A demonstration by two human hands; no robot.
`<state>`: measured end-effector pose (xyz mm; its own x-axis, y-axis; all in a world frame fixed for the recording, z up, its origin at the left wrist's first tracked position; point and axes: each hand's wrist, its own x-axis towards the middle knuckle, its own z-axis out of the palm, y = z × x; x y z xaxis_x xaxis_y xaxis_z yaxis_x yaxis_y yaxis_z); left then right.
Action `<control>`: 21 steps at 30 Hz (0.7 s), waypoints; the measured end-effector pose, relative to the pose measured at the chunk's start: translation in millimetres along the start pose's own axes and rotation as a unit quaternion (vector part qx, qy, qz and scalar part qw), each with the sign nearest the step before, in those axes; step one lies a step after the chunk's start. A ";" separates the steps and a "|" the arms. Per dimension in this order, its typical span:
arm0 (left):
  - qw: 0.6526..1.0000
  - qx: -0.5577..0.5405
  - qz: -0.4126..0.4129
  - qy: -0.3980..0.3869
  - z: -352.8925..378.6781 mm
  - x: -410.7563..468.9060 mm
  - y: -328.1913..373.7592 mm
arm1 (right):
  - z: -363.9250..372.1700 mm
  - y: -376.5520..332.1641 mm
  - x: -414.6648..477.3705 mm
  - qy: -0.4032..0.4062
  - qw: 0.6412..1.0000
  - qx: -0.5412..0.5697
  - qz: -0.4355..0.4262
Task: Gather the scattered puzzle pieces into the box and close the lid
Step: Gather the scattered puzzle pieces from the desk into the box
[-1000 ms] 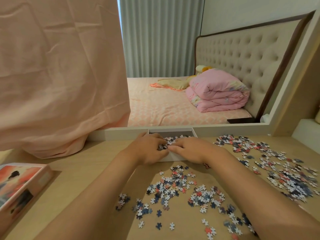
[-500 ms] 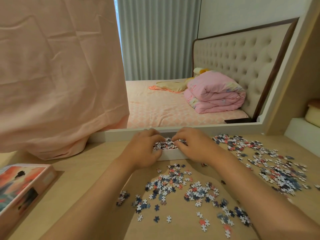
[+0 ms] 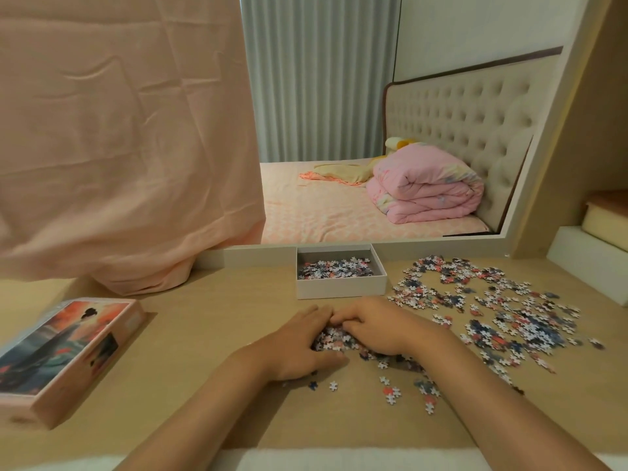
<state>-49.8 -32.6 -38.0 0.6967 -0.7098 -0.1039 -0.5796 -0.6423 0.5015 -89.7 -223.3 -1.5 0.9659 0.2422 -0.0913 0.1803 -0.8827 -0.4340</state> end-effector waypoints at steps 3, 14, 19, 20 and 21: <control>0.998 -0.066 0.017 0.017 -3.5 -0.8 3.2 | -10.3 3.7 -9.1 0.049 0.997 0.059 0.014; 0.992 0.125 0.019 0.018 -6.1 -14.4 -18.6 | -19.7 8.1 -24.5 -0.062 0.987 -0.045 0.141; 0.991 0.107 0.034 0.076 -3.3 -5.5 -14.9 | -2.8 1.7 -9.6 -0.001 0.995 -0.049 0.088; 0.992 0.092 0.031 0.077 -4.7 -4.6 -14.4 | -1.7 2.4 -8.3 0.008 0.995 -0.040 0.087; 0.994 0.071 0.027 0.076 -7.1 -4.1 -14.1 | -2.5 3.2 -7.8 0.014 0.996 -0.025 0.088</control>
<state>-41.5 -18.6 -38.6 0.7129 -0.6991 0.0554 -0.6638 -0.6473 0.3746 -96.3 -229.0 0.0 0.9880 0.0709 -0.1375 0.0154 -0.9295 -0.3686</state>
